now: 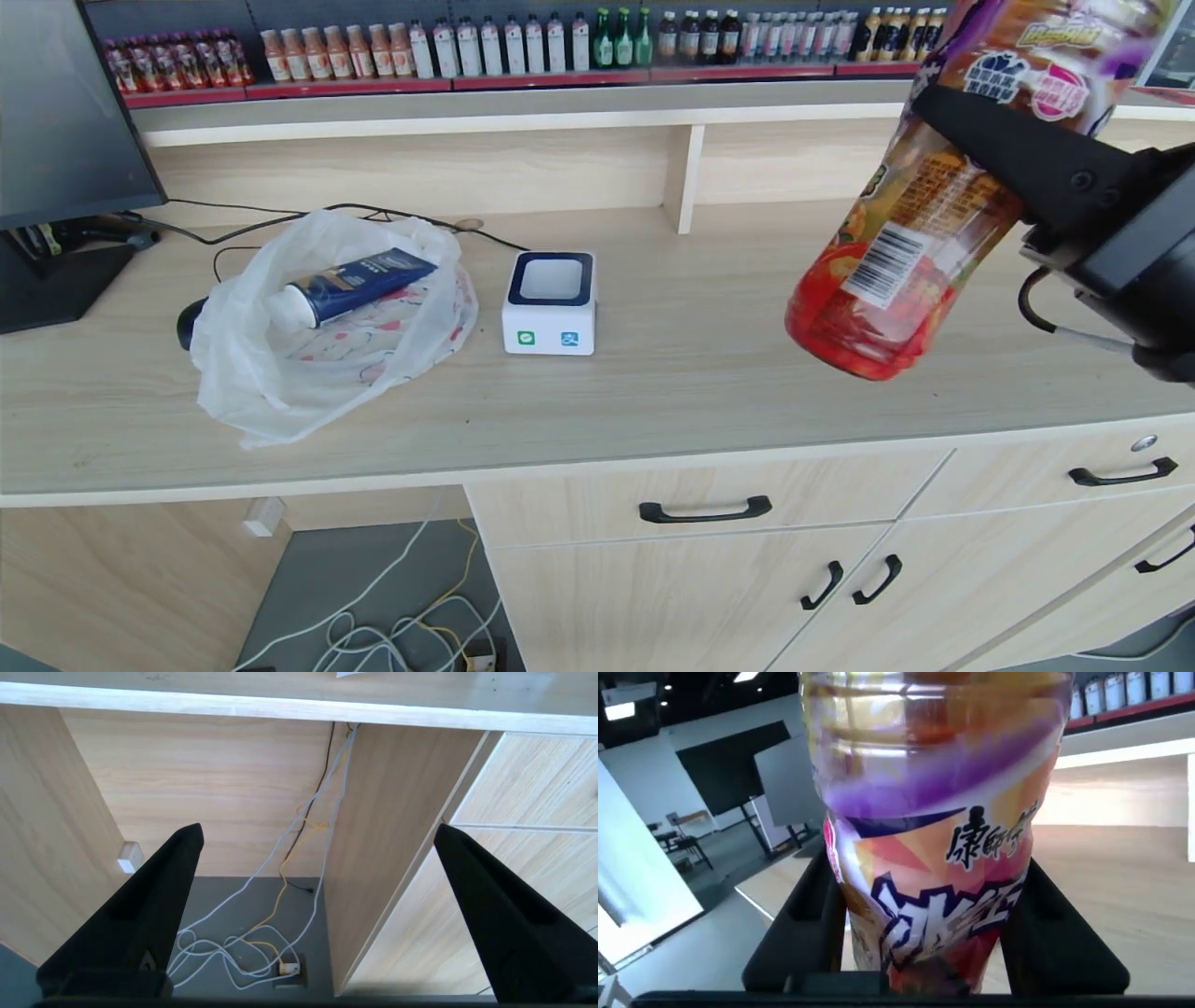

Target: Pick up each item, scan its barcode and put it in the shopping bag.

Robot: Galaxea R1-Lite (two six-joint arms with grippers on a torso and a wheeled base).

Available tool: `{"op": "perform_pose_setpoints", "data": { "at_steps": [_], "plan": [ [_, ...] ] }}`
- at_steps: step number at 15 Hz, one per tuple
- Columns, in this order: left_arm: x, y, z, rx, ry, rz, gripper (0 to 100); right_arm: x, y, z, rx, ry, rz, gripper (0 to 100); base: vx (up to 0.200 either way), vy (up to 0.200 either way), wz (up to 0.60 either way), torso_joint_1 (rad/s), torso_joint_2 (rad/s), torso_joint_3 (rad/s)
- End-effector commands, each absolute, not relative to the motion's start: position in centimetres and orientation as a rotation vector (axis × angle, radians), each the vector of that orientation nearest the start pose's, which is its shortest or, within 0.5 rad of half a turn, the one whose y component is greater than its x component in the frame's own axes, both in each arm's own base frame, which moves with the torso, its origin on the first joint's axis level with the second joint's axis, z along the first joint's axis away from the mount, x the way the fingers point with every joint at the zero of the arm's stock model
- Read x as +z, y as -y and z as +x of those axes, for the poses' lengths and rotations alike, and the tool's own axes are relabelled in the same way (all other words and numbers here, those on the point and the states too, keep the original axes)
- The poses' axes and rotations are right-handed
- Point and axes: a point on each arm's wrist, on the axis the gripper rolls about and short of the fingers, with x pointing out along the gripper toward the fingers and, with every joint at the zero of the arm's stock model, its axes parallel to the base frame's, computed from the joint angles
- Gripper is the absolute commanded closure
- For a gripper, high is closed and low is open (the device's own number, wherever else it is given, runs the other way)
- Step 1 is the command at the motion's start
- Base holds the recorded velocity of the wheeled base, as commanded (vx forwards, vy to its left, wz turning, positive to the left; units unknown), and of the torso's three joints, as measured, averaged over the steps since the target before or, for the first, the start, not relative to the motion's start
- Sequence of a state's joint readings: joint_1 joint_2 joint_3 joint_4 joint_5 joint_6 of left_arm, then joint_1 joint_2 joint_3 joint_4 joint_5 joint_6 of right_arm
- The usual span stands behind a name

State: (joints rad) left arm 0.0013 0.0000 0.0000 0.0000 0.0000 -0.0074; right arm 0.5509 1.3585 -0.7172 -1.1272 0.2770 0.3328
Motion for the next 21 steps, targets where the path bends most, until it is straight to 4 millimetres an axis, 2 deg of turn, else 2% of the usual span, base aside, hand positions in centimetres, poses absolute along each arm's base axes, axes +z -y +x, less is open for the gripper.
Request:
{"op": "perform_pose_setpoints", "data": {
  "at_steps": [1,3,5,8,11,15,21],
  "plan": [
    [7.5,0.0,-2.3,0.003,0.000,-0.008,0,29.5,-12.9,19.4,0.948,0.312,0.402,100,0.000,0.000,0.00,0.000,0.00,0.000],
    [7.5,0.0,-2.3,0.002,0.000,-0.008,0,29.7,-13.6,20.0,1.035,0.271,0.445,100,0.000,0.000,0.00,0.000,0.00,0.000],
    [7.5,0.0,-2.3,0.002,0.000,-0.008,0,29.6,-13.8,19.9,1.144,0.205,0.488,100,0.000,0.000,0.00,0.000,0.00,0.000],
    [7.5,0.0,-2.3,0.003,0.000,-0.008,0,29.8,-13.8,19.5,1.217,0.187,0.490,100,0.000,0.000,0.00,0.000,0.00,0.000],
    [7.5,0.0,-2.3,0.002,0.000,-0.008,0,30.0,-13.7,19.3,1.223,0.193,0.490,100,0.000,0.000,0.00,0.000,0.00,0.000],
    [7.5,0.0,-2.3,0.002,0.000,-0.008,0,30.6,-15.0,18.2,1.298,0.197,0.499,100,0.000,0.000,0.00,0.000,0.00,0.000],
    [7.5,0.0,-2.3,0.002,0.000,-0.008,0,30.1,-15.6,18.8,1.304,0.171,0.497,100,0.000,0.000,0.00,0.000,0.00,0.000]
  ]
}}
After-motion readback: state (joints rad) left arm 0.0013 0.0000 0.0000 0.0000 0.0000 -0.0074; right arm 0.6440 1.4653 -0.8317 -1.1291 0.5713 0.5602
